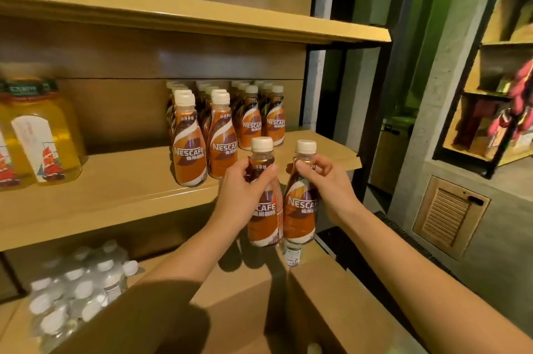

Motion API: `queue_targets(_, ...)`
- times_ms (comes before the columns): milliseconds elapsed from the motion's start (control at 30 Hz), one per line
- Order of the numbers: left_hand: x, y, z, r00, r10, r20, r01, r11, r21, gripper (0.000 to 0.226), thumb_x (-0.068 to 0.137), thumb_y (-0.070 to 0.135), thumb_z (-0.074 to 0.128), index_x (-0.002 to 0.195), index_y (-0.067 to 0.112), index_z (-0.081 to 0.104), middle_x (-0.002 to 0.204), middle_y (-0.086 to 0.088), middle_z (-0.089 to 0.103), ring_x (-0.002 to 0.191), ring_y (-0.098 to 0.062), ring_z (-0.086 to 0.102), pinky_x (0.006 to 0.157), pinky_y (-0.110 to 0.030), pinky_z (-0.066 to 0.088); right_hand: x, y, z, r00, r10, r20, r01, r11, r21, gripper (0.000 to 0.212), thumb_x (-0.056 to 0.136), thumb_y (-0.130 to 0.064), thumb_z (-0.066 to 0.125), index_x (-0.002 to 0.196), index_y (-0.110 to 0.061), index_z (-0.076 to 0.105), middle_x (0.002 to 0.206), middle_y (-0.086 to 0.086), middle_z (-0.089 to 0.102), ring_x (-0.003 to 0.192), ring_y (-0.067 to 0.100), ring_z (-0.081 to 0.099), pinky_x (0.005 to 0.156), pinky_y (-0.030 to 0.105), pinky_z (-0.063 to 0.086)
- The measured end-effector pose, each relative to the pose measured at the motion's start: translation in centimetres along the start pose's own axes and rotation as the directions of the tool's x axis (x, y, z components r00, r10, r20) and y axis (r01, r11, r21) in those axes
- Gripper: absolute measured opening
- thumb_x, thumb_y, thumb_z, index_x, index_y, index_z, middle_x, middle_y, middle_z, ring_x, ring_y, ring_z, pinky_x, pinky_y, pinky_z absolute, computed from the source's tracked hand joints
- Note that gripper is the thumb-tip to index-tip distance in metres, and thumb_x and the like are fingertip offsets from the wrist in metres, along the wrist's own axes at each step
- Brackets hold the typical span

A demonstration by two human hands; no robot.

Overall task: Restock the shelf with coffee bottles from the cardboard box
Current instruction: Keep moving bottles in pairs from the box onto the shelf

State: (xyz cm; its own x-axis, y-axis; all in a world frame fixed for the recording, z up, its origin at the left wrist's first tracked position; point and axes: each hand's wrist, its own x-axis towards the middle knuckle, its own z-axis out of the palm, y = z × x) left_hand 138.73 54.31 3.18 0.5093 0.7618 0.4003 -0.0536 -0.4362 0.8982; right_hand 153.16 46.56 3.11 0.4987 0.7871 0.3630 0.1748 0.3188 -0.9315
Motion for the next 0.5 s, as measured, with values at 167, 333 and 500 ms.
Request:
queue_targets(167,3.6,2.6,1.0,0.990,0.035,-0.133,-0.033,0.999,0.020,0.016,0.082,0.039,0.064,0.097,0.035,0.059,0.093,0.020,0.062,0.088,0.006,0.054,0.073,-0.017,0.044,4.5,-2.6,-1.2,0.991,-0.106,0.080,0.103,0.994,0.038,0.014,0.087,-0.015,0.060,0.100,-0.016,0.065,0.090,-0.001,0.072,0.079,0.009,0.072,0.068,0.020,0.057)
queue_targets(333,7.3,3.9,2.8,0.969,0.074,-0.237,-0.057,0.995,0.078,0.026,0.081,0.037,0.066,0.103,0.025,0.063,0.092,0.014,0.065,0.090,-0.005,0.062,0.077,-0.022,0.050,9.3,-3.2,-2.5,0.982,-0.138,0.126,0.128,0.988,0.089,0.021,0.088,-0.017,0.060,0.108,-0.012,0.063,0.093,0.002,0.072,0.083,0.014,0.071,0.070,0.021,0.058)
queue_targets(500,11.6,3.2,4.6,0.945,0.045,-0.324,0.001,0.990,0.143,0.047,0.077,0.042,0.068,0.115,0.015,0.061,0.107,0.003,0.067,0.099,-0.013,0.063,0.088,-0.035,0.053,14.9,-1.7,-3.3,0.978,-0.117,0.174,0.109,0.993,0.054,0.026,0.087,-0.017,0.063,0.111,-0.009,0.061,0.098,0.005,0.070,0.090,0.018,0.069,0.074,0.023,0.057)
